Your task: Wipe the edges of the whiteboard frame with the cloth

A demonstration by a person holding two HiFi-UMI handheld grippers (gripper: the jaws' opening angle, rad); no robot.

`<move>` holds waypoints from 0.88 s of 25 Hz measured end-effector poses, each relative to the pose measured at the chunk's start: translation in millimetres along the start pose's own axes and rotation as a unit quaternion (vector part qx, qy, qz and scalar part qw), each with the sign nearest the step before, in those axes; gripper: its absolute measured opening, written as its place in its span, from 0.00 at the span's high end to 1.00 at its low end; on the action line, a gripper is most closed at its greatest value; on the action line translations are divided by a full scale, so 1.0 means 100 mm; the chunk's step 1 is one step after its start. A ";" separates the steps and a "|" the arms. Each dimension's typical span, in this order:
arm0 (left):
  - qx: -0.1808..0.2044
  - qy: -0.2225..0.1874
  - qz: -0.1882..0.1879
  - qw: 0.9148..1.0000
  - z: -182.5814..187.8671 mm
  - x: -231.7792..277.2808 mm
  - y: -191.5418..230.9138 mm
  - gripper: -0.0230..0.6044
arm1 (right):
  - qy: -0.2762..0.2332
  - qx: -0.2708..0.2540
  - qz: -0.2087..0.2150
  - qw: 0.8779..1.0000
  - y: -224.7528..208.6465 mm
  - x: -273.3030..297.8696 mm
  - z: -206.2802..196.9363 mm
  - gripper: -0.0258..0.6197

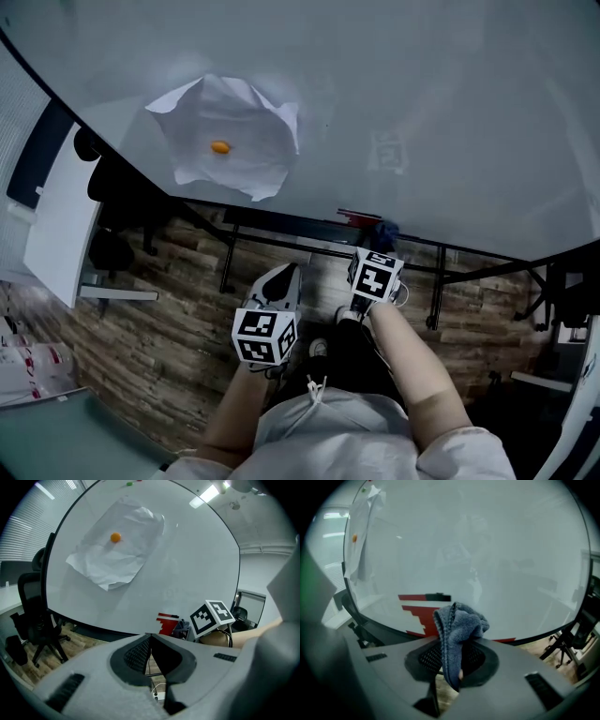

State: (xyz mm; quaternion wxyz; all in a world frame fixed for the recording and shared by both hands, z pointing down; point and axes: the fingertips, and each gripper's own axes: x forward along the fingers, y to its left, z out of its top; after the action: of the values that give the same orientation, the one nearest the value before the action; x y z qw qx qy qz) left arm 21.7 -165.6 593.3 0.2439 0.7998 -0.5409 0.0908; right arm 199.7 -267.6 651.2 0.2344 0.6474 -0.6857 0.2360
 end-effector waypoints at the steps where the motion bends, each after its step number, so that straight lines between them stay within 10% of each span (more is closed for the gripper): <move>1: -0.003 0.000 0.002 1.000 -0.02 -0.01 0.05 0.94 | -0.003 0.011 0.002 1.000 0.08 0.01 0.01 0.86; 22: 0.012 -0.002 -0.011 1.000 0.27 0.10 1.11 0.94 | 0.008 0.064 0.016 0.998 1.14 0.28 -0.09 0.86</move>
State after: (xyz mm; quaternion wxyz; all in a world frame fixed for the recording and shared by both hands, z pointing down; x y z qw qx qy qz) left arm -78.4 -220.3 606.2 0.2337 0.8089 -0.5314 0.0929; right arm 85.0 -278.3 673.4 0.1937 0.6485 -0.6773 0.2883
